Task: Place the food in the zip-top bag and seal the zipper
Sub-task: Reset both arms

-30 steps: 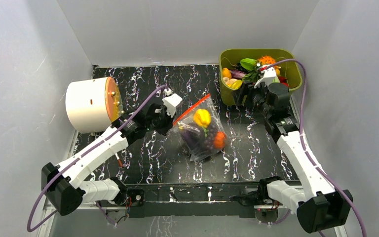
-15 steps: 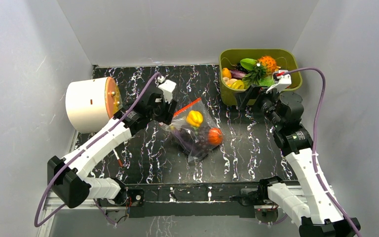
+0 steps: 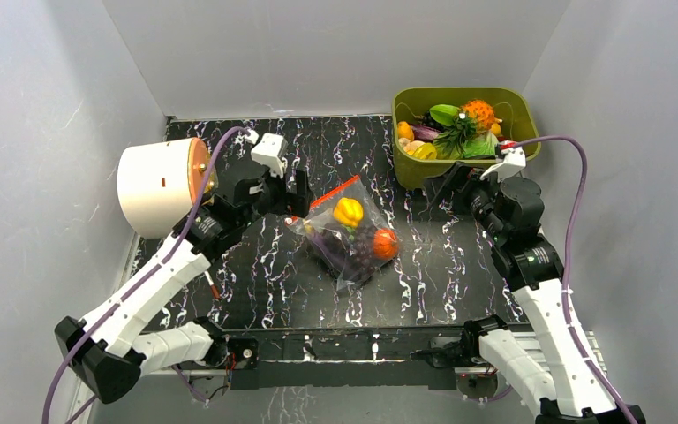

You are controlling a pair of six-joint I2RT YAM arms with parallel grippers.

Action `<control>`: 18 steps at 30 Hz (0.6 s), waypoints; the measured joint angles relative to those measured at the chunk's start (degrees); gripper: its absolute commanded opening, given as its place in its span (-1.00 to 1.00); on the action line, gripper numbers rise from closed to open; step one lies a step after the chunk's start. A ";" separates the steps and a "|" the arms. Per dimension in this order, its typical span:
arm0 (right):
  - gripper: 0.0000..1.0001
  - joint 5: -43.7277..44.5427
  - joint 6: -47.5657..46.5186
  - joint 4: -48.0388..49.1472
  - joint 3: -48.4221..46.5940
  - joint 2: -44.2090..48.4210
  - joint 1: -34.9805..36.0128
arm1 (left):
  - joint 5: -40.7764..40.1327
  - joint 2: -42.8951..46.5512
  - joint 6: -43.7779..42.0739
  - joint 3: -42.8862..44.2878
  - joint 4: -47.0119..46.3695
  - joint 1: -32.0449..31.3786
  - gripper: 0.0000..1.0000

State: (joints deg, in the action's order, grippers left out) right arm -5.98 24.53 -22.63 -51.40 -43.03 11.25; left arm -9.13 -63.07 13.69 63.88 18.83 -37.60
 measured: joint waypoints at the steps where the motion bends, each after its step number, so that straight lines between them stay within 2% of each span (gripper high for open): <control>1: 0.96 0.02 -0.02 0.04 0.09 0.26 0.00 | 0.00 0.72 0.50 -0.72 -0.20 0.00 0.97; 7: 0.96 -1.22 -0.24 -0.22 0.52 0.55 0.00 | -0.04 5.92 2.25 -4.83 -1.53 0.00 0.97; 18: 0.96 -1.49 -0.35 -0.46 0.50 0.81 0.00 | -0.72 10.95 3.93 -5.07 -4.68 0.00 0.97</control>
State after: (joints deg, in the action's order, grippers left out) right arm -7.46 24.18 -23.09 -50.89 -42.22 11.25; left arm -9.85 -52.12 17.63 58.81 14.15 -37.60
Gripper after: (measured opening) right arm 0.981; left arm 0.983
